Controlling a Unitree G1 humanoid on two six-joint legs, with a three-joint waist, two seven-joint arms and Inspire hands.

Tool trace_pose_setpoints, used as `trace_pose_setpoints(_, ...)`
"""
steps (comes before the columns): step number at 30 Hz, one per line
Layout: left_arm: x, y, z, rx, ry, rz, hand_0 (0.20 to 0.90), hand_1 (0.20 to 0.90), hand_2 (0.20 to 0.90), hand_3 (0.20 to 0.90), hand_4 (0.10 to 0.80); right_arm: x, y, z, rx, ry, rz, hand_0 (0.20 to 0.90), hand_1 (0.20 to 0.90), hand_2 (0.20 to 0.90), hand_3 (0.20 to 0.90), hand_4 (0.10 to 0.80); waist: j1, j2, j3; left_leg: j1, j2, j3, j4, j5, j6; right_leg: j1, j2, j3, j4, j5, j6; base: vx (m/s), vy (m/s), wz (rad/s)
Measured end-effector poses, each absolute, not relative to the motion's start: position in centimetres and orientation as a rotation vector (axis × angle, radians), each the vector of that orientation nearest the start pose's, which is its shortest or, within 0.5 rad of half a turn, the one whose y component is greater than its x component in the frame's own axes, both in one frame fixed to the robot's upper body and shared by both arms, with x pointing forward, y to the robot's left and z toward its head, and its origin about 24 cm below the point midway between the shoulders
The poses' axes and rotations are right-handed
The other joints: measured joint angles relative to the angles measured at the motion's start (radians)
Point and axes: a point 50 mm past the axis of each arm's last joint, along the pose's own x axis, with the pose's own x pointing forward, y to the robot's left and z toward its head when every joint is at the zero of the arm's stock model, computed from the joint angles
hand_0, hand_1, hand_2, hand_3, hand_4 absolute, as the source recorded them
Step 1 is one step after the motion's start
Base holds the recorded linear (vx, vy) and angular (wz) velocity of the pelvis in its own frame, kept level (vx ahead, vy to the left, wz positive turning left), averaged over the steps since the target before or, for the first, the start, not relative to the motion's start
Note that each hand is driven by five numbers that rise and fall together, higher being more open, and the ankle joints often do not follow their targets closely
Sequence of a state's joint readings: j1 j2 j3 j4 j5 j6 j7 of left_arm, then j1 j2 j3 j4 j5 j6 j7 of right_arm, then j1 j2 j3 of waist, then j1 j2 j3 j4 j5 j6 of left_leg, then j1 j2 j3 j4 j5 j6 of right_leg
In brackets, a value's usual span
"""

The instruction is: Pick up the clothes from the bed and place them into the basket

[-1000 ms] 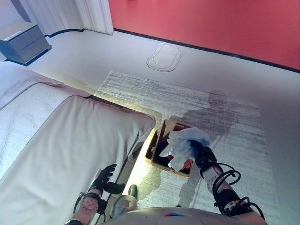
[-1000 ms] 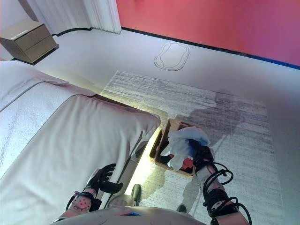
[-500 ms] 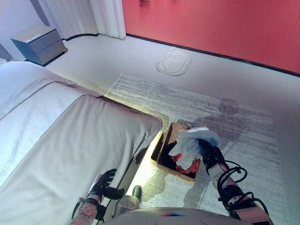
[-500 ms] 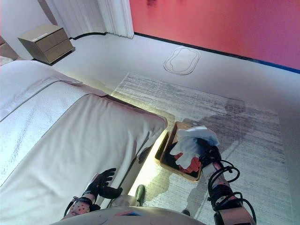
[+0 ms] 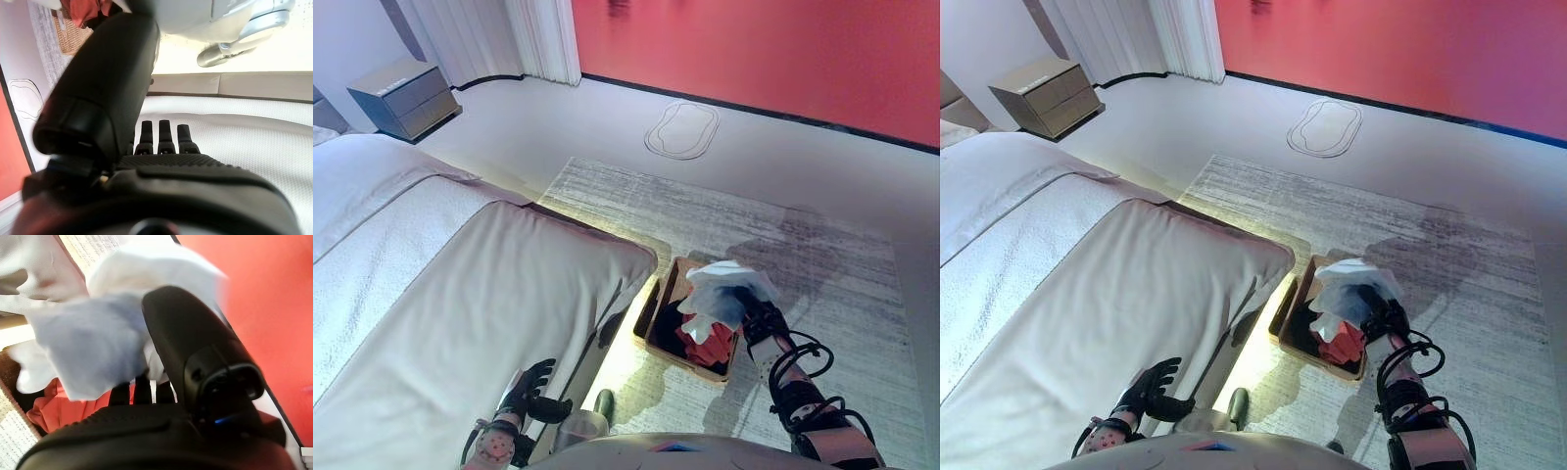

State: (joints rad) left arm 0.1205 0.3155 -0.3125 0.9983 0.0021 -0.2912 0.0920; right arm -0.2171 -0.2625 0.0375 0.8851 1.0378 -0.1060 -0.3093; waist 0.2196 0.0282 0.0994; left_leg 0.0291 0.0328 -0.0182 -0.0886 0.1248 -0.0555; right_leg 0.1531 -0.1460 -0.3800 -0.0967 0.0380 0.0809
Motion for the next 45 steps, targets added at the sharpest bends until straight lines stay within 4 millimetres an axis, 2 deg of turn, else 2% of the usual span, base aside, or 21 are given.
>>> trace_pose_setpoints(21, 10.7, 22.4, -14.0, 0.430, 0.843, -0.102, 0.900, 0.900, 0.900, 0.900, 0.800, 24.1, -24.5, -7.7, 0.626, 0.568, -0.734, 0.900, 0.900, 0.900, 0.900, 0.800, -0.005, 0.008, -0.002, -0.007, 0.000, -0.008, -0.002, -0.001, -0.007, -0.002, 0.000, -0.010, 0.000, 0.000, 0.000, -0.004, 0.002, 0.01)
trace_pose_setpoints(26, 10.7, 22.3, -14.0, 0.427, 0.844, -0.104, 0.900, 0.900, 0.900, 0.900, 0.800, 24.0, -24.5, -7.8, 0.625, 0.574, -0.736, 0.900, 0.900, 0.900, 0.900, 0.800, -0.011, 0.012, -0.004, -0.007, 0.000, -0.007, -0.003, -0.001, -0.007, -0.003, 0.000, -0.009, 0.000, 0.000, 0.000, -0.043, 0.020, 0.00)
trace_pose_setpoints(28, 10.7, 22.2, -14.0, 0.422, 0.846, -0.110, 0.900, 0.900, 0.900, 0.900, 0.800, 23.3, -24.6, -8.5, 0.616, 0.602, -0.747, 0.900, 0.900, 0.900, 0.900, 0.800, -0.016, 0.014, -0.006, -0.007, 0.000, -0.006, -0.003, -0.001, -0.007, -0.006, 0.000, -0.008, 0.000, 0.000, 0.000, -0.059, 0.010, -0.01)
trace_pose_setpoints(31, 10.7, 22.1, -14.1, 0.418, 0.845, -0.111, 0.900, 0.900, 0.900, 0.900, 0.800, 20.8, -24.6, -10.5, 0.530, 0.698, -0.760, 0.900, 0.900, 0.900, 0.900, 0.800, -0.021, 0.014, -0.007, -0.008, 0.000, -0.004, -0.002, -0.001, -0.007, -0.008, 0.001, -0.005, 0.000, 0.000, 0.000, -0.078, 0.002, -0.03)
trace_pose_setpoints(34, 10.7, 22.0, -14.1, 0.398, 0.848, -0.098, 0.900, 0.900, 0.900, 0.900, 0.800, 16.0, -24.4, -13.3, 0.329, 0.880, -0.720, 0.900, 0.900, 0.900, 0.900, 0.800, -0.034, 0.010, -0.009, -0.008, 0.002, 0.015, -0.001, 0.000, -0.004, -0.018, 0.002, 0.015, 0.005, 0.000, 0.000, -0.078, -0.003, -0.16)
trace_pose_setpoints(35, 10.7, 22.0, -14.1, 0.397, 0.847, -0.097, 0.900, 0.900, 0.900, 0.900, 0.800, 15.2, -24.4, -13.7, 0.302, 0.914, -0.708, 0.900, 0.900, 0.900, 0.900, 0.800, -0.038, 0.008, -0.009, -0.008, 0.002, 0.017, -0.001, 0.001, -0.002, -0.019, 0.001, 0.017, 0.005, 0.000, 0.000, -0.042, -0.002, -0.12)
trace_pose_setpoints(36, 10.7, 22.0, -14.1, 0.396, 0.847, -0.096, 0.900, 0.900, 0.900, 0.900, 0.800, 13.5, -24.3, -14.5, 0.256, 0.980, -0.688, 0.900, 0.900, 0.900, 0.900, 0.800, -0.051, 0.005, -0.010, -0.007, 0.002, 0.019, -0.001, 0.002, -0.002, -0.020, 0.002, 0.018, 0.005, 0.000, 0.000, -0.037, 0.001, -0.11)
trace_pose_setpoints(37, 10.6, 22.1, -14.2, 0.391, 0.854, -0.088, 0.900, 0.900, 0.900, 0.900, 0.800, 10.9, -23.9, -15.5, 0.213, 1.089, -0.660, 0.900, 0.900, 0.900, 0.900, 0.800, -0.067, -0.006, -0.016, -0.007, 0.003, 0.027, -0.003, 0.001, -0.001, -0.021, 0.002, 0.026, 0.005, 0.000, 0.000, -0.038, 0.004, -0.13)
trace_pose_setpoints(38, 10.5, 22.1, -14.2, 0.388, 0.858, -0.084, 0.900, 0.900, 0.900, 0.900, 0.800, 10.1, -23.8, -15.8, 0.209, 1.125, -0.656, 0.900, 0.900, 0.900, 0.900, 0.800, -0.067, -0.010, -0.019, -0.006, 0.005, 0.032, -0.003, 0.001, -0.001, -0.023, 0.003, 0.032, 0.005, 0.000, 0.000, -0.054, 0.016, -0.26)
trace_pose_setpoints(39, 10.3, 22.2, -14.3, 0.384, 0.869, -0.083, 0.900, 0.900, 0.900, 0.900, 0.800, 7.7, -23.4, -16.5, 0.201, 1.219, -0.638, 0.900, 0.900, 0.900, 0.900, 0.800, -0.080, -0.024, -0.028, -0.001, 0.008, 0.045, -0.005, -0.002, 0.002, -0.025, 0.005, 0.045, 0.005, 0.000, 0.000, -0.071, 0.036, -0.21)
trace_pose_setpoints(40, 10.2, 22.2, -14.4, 0.385, 0.879, -0.084, 0.900, 0.900, 0.900, 0.900, 0.800, 6.2, -23.0, -16.8, 0.192, 1.270, -0.621, 0.900, 0.900, 0.900, 0.900, 0.800, -0.094, -0.034, -0.036, -0.001, 0.010, 0.048, -0.005, -0.004, 0.002, -0.026, 0.005, 0.047, 0.005, 0.000, 0.000, -0.058, 0.033, -0.21)
trace_pose_setpoints(43, 9.9, 22.3, -14.8, 0.384, 0.913, -0.085, 0.900, 0.900, 0.900, 0.900, 0.800, 3.8, -22.4, -17.3, 0.186, 1.385, -0.567, 0.900, 0.900, 0.900, 0.900, 0.800, -0.123, -0.062, -0.053, 0.005, 0.021, 0.073, -0.005, -0.016, -0.006, -0.032, 0.012, 0.076, 0.005, 0.000, 0.000, -0.032, 0.027, -0.29)
trace_pose_setpoints(45, 9.9, 22.0, -14.9, 0.376, 0.916, -0.090, 0.900, 0.900, 0.900, 0.900, 0.800, 4.0, -22.1, -17.4, 0.186, 1.380, -0.517, 0.900, 0.900, 0.900, 0.900, 0.800, -0.141, -0.071, -0.059, 0.008, 0.027, 0.091, -0.006, -0.019, -0.006, -0.042, 0.017, 0.093, 0.005, -0.006, 0.000, -0.030, 0.026, -0.25)
